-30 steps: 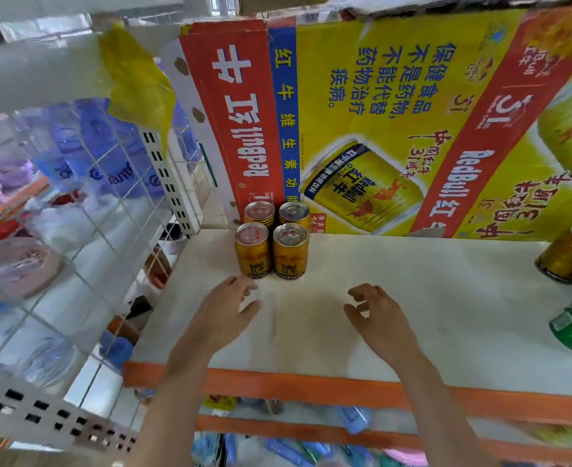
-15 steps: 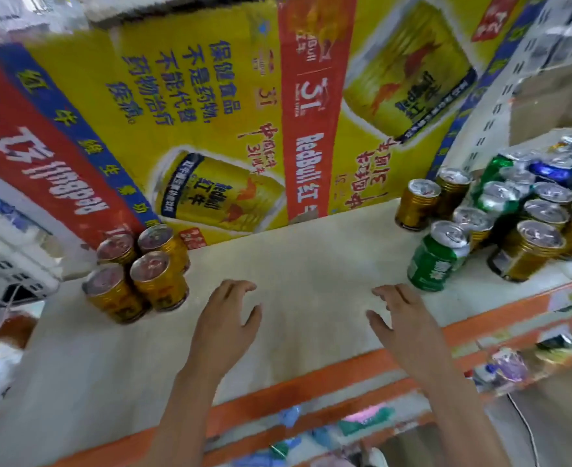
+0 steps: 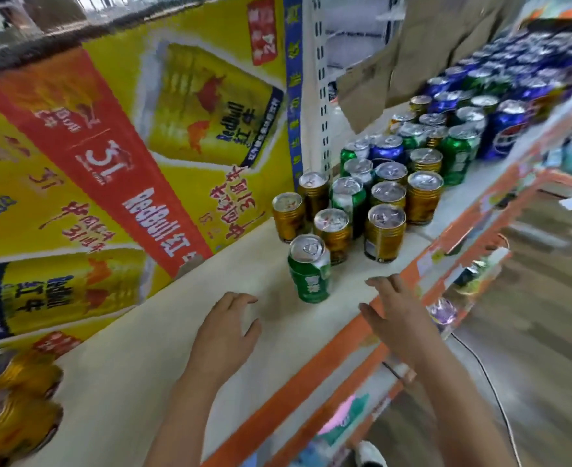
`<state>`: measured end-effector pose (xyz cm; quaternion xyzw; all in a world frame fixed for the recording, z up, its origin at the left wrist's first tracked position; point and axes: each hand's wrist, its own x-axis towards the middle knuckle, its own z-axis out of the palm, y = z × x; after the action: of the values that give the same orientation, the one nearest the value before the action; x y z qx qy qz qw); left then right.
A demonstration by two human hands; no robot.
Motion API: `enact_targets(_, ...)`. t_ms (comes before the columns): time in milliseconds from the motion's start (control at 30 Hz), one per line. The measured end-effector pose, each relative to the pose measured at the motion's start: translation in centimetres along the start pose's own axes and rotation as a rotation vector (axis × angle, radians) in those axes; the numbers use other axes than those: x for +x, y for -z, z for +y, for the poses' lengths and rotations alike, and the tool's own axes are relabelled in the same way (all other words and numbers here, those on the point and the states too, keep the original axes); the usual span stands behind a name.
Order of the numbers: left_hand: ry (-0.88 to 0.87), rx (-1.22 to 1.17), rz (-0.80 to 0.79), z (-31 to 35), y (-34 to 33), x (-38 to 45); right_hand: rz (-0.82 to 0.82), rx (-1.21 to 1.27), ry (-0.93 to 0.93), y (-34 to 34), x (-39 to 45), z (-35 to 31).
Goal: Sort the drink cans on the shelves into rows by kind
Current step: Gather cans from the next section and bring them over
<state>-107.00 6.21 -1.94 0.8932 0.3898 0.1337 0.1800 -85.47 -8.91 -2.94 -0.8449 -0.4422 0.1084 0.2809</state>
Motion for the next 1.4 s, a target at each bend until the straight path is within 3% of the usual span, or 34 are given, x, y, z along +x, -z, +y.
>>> enact_targets(333,-0.018,0.039,-0.035,3.0,-0.1,10.2,0.109,0.082,-0.115,3.7,5.4,3.2)
enact_targets(533,0.154,-0.054,-0.089,3.7,-0.6,16.4,0.122,0.157,-0.099,3.8,8.8,3.9)
enact_targets(767,0.234,-0.207,-0.017,5.1,-2.3,19.0,0.157,0.279,-0.111,2.1,10.6,4.5)
enact_targets(1133,0.352,-0.432,0.141,2.9,-1.5,13.1,0.132,0.376,-0.038,2.3,6.2,1.5)
enact_targets(1400,0.463,-0.488,0.215,-0.4,1.6,2.4,-0.079,0.4,0.163,3.1,1.3,-5.1)
